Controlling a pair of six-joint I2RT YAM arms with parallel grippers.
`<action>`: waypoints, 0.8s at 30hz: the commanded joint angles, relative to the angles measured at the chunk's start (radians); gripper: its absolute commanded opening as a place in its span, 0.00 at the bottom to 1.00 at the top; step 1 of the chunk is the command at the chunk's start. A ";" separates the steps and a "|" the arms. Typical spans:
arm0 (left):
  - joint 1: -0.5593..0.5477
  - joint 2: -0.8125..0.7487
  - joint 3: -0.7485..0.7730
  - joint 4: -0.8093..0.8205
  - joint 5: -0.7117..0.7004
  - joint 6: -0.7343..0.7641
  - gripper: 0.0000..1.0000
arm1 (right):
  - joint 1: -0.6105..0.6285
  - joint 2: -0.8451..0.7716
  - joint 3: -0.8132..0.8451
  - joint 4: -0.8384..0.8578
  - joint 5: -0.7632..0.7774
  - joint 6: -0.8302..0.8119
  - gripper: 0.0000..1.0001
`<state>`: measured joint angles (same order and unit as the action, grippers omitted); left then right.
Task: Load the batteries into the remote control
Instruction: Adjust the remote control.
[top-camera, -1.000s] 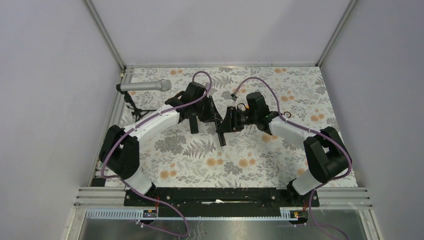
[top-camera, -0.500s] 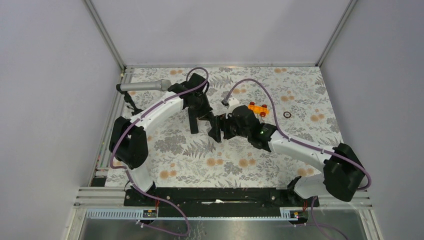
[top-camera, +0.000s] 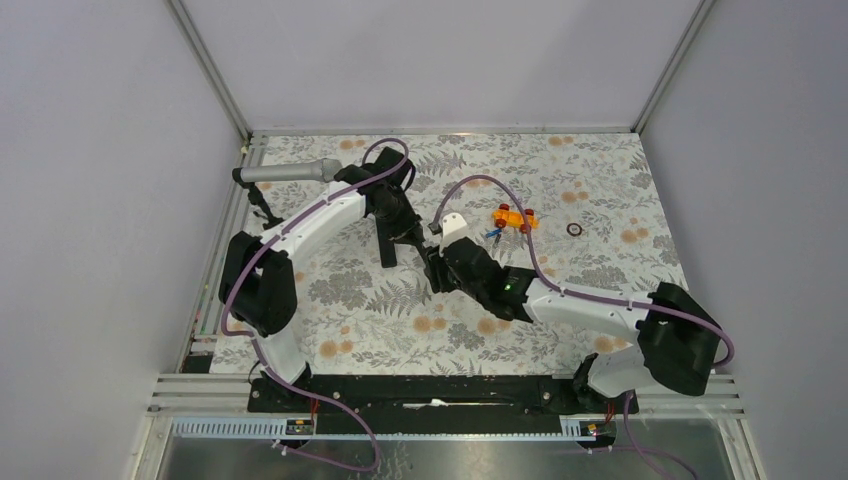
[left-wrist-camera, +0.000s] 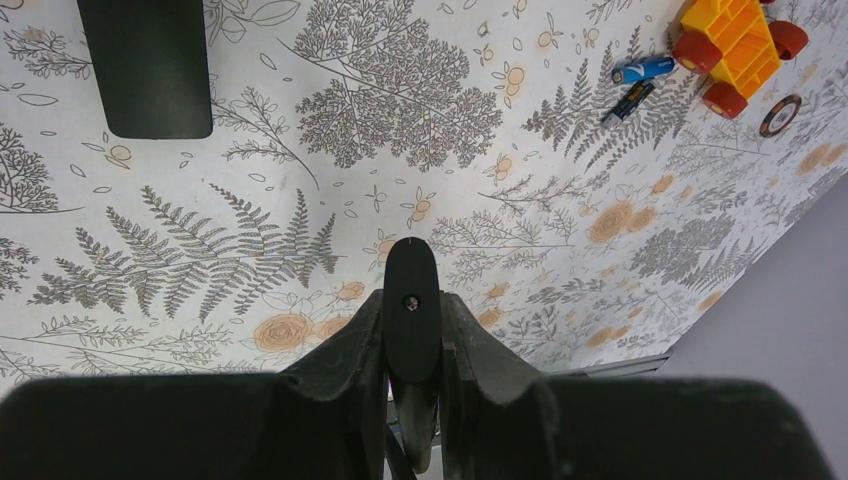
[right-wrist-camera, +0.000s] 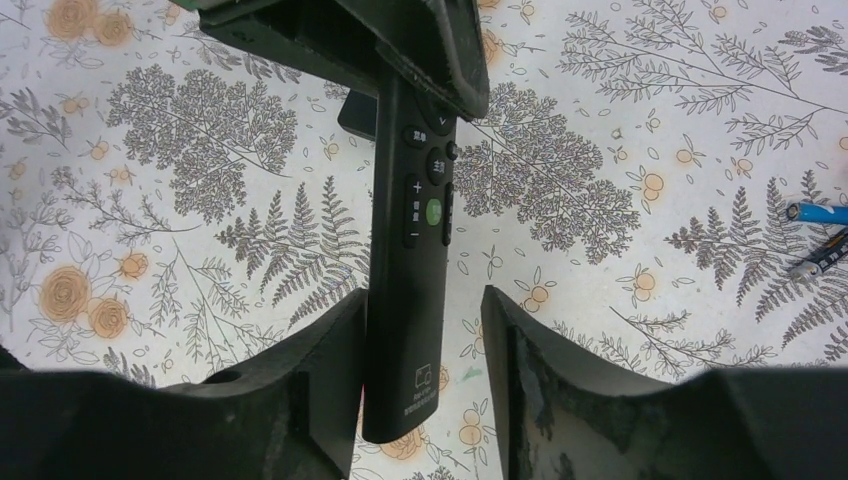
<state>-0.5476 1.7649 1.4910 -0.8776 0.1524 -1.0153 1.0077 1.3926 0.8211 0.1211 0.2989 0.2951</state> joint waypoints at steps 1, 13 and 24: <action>0.010 -0.004 0.047 -0.010 -0.020 -0.037 0.00 | 0.021 0.039 0.021 0.049 0.081 -0.026 0.47; 0.029 -0.025 0.038 -0.010 0.007 -0.069 0.06 | 0.059 0.120 0.085 0.027 0.183 -0.066 0.14; 0.046 -0.012 0.022 -0.008 0.029 -0.083 0.00 | 0.095 0.185 0.088 0.058 0.277 -0.151 0.40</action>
<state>-0.5117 1.7695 1.4925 -0.8898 0.1558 -1.0725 1.0889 1.5642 0.8837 0.1528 0.4999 0.1719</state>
